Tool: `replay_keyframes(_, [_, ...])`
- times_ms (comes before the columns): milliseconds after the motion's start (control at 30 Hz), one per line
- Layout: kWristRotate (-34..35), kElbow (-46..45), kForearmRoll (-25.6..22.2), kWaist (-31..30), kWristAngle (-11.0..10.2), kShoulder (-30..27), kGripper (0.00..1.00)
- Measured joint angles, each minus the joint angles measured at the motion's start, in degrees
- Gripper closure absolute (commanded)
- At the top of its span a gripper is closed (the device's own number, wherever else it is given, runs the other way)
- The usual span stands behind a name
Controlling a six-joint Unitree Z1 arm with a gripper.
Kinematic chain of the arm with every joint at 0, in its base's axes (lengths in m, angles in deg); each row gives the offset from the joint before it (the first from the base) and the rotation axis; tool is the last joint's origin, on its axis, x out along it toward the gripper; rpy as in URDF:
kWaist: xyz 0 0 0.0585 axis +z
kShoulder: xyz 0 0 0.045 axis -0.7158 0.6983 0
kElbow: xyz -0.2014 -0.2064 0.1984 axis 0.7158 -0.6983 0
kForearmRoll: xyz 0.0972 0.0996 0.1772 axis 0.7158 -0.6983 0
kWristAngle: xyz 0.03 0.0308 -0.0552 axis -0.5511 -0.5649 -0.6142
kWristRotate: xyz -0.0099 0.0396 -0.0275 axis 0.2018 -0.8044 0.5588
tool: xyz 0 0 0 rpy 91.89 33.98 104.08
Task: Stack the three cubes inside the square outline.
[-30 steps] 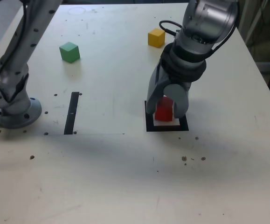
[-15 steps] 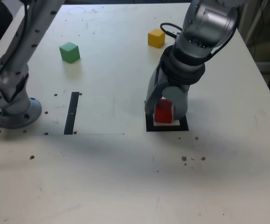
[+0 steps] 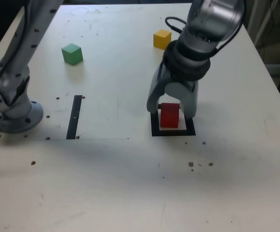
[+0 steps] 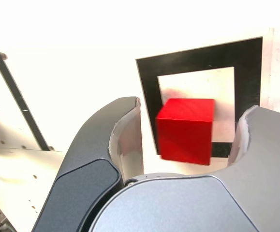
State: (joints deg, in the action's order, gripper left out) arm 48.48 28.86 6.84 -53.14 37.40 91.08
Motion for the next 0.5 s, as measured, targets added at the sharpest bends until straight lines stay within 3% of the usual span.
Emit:
replay_keyframes(100, [-1.4, -0.1, -2.1, 0.1, -1.6, -3.3, 0.0])
replay_keyframes(333, [-6.2, -0.8, -2.8, 1.8, -2.4, -7.0, 0.0])
replay_keyframes(500, [-13.0, -1.3, -4.6, 6.4, -4.2, -9.4, 0.0])
